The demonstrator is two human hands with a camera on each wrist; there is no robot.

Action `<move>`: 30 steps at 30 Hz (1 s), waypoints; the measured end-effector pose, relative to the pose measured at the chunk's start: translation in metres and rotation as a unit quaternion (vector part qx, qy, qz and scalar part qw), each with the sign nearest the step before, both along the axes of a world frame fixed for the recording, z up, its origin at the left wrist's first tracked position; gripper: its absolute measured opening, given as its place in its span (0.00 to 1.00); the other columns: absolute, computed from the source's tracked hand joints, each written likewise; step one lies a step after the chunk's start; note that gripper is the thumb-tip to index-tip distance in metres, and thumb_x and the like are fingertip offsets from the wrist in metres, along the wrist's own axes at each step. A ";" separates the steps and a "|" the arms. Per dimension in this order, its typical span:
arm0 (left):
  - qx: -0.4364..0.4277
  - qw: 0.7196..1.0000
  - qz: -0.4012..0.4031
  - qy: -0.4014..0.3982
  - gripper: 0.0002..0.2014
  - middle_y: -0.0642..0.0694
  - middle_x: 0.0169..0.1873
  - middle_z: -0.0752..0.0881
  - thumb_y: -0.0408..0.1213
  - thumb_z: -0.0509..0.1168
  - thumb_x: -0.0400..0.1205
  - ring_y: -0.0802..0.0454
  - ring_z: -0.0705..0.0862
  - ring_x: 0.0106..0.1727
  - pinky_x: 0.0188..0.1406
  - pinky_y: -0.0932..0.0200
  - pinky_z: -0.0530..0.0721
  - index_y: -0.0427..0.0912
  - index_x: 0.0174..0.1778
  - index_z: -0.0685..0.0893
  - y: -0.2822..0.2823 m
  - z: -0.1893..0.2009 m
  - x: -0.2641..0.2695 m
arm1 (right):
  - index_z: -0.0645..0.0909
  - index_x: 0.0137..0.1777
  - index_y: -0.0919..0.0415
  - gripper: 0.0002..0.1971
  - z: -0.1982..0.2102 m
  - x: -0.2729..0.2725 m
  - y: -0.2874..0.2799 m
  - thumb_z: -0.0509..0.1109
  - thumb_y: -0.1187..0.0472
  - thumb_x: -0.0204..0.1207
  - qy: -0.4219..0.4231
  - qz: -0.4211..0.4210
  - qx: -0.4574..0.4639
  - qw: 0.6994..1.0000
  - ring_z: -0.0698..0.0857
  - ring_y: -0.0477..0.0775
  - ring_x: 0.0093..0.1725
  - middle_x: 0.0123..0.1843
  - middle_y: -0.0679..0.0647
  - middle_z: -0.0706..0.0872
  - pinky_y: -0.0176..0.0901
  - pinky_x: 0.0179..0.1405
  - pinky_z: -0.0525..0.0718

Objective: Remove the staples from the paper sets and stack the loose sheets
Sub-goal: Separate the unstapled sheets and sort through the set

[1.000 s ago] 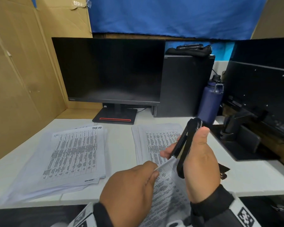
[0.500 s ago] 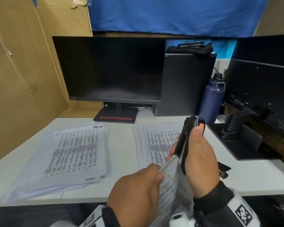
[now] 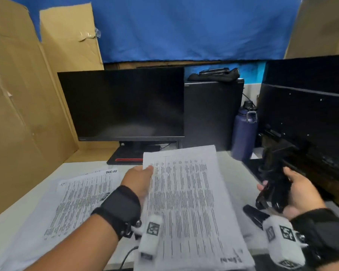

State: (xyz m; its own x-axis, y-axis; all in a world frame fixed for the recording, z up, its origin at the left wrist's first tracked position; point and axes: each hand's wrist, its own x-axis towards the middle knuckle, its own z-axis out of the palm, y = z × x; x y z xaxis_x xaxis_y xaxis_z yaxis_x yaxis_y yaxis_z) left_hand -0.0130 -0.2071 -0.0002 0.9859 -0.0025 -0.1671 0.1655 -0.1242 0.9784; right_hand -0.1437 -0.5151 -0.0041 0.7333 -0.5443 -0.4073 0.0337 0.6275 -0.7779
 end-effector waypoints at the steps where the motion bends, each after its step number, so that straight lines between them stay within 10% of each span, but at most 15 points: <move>1: 0.015 1.000 0.006 0.006 0.07 0.47 0.44 0.83 0.42 0.63 0.89 0.47 0.81 0.46 0.62 0.50 0.78 0.43 0.49 0.81 -0.005 -0.001 0.010 | 0.77 0.77 0.63 0.26 -0.001 -0.002 -0.008 0.60 0.48 0.85 0.020 0.014 -0.001 1.000 0.89 0.60 0.34 0.41 0.62 0.85 0.55 0.37 0.88; 3: 0.049 0.999 0.006 0.016 0.11 0.42 0.43 0.85 0.42 0.61 0.90 0.41 0.82 0.45 0.58 0.47 0.82 0.41 0.46 0.82 -0.014 -0.005 0.024 | 0.77 0.73 0.70 0.24 -0.001 -0.005 -0.018 0.59 0.59 0.80 0.046 0.048 -0.039 0.997 0.86 0.62 0.28 0.34 0.65 0.84 0.54 0.35 0.86; 8: 0.306 0.948 -0.087 -0.021 0.41 0.37 0.84 0.68 0.53 0.70 0.84 0.35 0.75 0.80 0.79 0.46 0.76 0.43 0.89 0.60 -0.018 -0.025 0.028 | 0.88 0.55 0.69 0.11 -0.023 0.004 -0.042 0.73 0.66 0.74 0.125 0.041 -0.248 0.960 0.89 0.75 0.55 0.52 0.72 0.91 0.68 0.64 0.84; 13: 0.516 0.793 -0.321 -0.053 0.35 0.46 0.83 0.66 0.59 0.67 0.83 0.44 0.72 0.81 0.80 0.51 0.73 0.54 0.86 0.68 -0.007 -0.041 0.001 | 0.88 0.37 0.60 0.09 -0.032 0.008 -0.046 0.75 0.58 0.78 0.248 0.146 -0.536 0.794 0.90 0.60 0.41 0.36 0.60 0.91 0.48 0.42 0.83; 20: 0.450 0.837 -0.289 -0.116 0.21 0.55 0.72 0.73 0.58 0.68 0.84 0.54 0.72 0.78 0.78 0.58 0.69 0.59 0.72 0.79 0.040 -0.034 -0.013 | 0.86 0.41 0.58 0.13 -0.033 0.037 -0.043 0.73 0.48 0.76 0.353 0.256 -0.678 0.592 0.89 0.55 0.44 0.38 0.52 0.89 0.46 0.48 0.84; 26: 0.500 0.849 -0.154 -0.076 0.11 0.57 0.57 0.87 0.60 0.68 0.81 0.59 0.86 0.55 0.62 0.54 0.84 0.59 0.49 0.88 0.155 -0.018 0.016 | 0.83 0.63 0.51 0.19 -0.006 0.028 -0.013 0.74 0.44 0.76 0.261 0.181 -0.668 0.673 0.86 0.58 0.58 0.57 0.52 0.90 0.53 0.59 0.81; 30: 0.638 0.767 -0.045 0.047 0.32 0.45 0.71 0.78 0.67 0.66 0.78 0.47 0.84 0.66 0.62 0.51 0.84 0.52 0.74 0.77 0.230 -0.018 0.027 | 0.83 0.64 0.43 0.20 0.008 0.019 0.045 0.77 0.41 0.73 0.154 0.192 -0.673 0.698 0.84 0.54 0.66 0.65 0.46 0.87 0.56 0.68 0.80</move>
